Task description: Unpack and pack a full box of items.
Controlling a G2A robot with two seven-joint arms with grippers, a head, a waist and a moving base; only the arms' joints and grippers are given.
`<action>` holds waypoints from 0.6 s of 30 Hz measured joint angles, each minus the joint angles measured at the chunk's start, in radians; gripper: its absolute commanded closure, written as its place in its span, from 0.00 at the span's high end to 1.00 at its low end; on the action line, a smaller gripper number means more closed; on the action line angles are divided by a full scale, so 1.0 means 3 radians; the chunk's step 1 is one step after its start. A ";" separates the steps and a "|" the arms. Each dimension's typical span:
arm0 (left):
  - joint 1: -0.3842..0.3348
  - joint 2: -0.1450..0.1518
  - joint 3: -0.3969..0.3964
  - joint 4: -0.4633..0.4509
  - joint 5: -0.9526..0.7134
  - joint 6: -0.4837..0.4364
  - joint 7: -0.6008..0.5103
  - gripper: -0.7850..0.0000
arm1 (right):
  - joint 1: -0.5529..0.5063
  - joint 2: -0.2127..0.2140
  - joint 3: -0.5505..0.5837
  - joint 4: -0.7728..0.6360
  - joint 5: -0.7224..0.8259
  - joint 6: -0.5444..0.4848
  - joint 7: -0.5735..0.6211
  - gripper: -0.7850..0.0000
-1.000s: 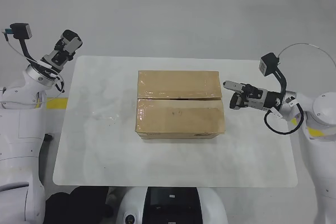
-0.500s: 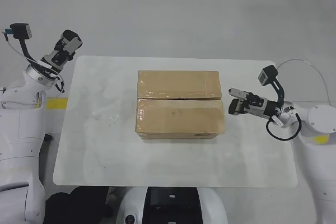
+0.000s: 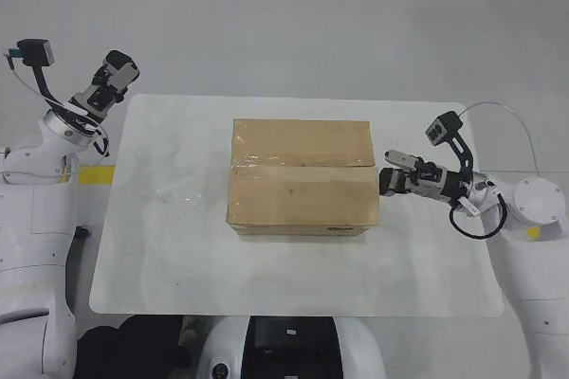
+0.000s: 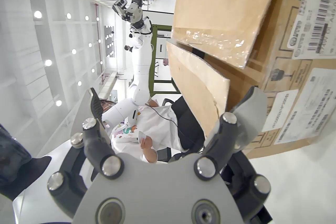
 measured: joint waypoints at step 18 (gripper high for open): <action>0.0000 0.0000 0.0000 0.0000 0.0000 0.0000 0.0000 1.00 | -0.0124 0.0037 0.0191 -0.0016 0.0790 -0.0330 0.0762 1.00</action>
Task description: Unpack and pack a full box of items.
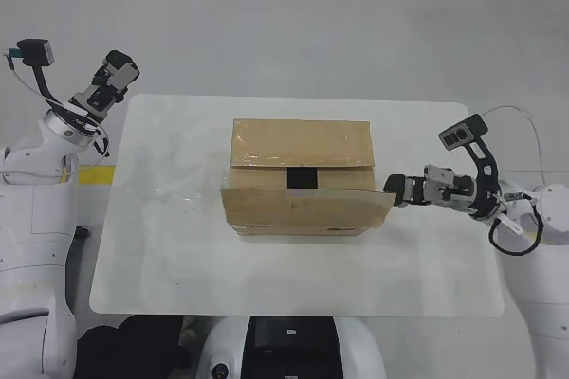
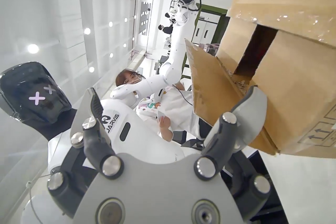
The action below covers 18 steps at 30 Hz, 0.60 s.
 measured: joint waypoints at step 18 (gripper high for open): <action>0.0000 0.0000 0.0000 0.0000 0.0000 0.0000 0.0000 1.00 | -0.0675 0.0087 -0.0019 -0.0851 -0.0274 0.0466 0.0201 1.00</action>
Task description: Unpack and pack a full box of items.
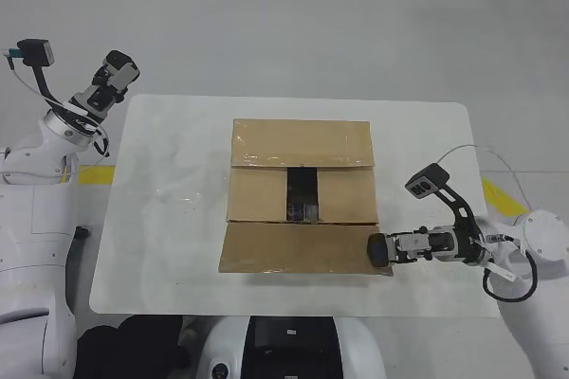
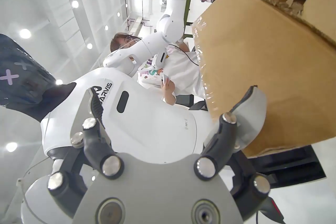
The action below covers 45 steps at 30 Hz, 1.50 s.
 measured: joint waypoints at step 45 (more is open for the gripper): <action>0.0000 0.0000 0.0000 0.0000 0.0000 0.0000 0.0000 1.00 | 0.0136 0.0097 -0.0368 0.0170 -0.0812 0.0273 -0.0420 1.00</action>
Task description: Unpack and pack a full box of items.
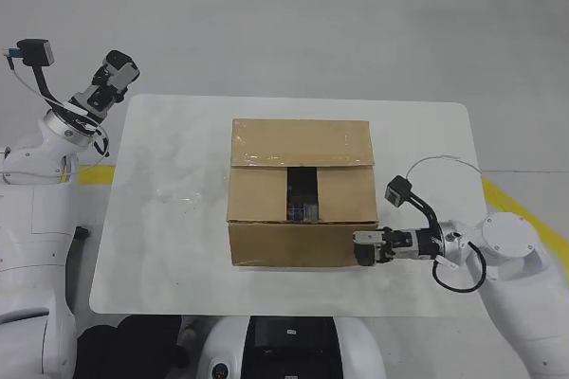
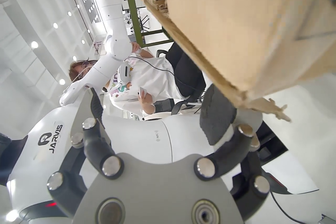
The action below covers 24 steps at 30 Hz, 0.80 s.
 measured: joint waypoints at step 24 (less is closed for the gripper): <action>0.0000 0.0000 0.0000 0.0000 0.0000 0.0000 0.0000 1.00 | -0.0073 0.0044 0.0993 0.0676 0.0577 -0.0973 -0.0856 1.00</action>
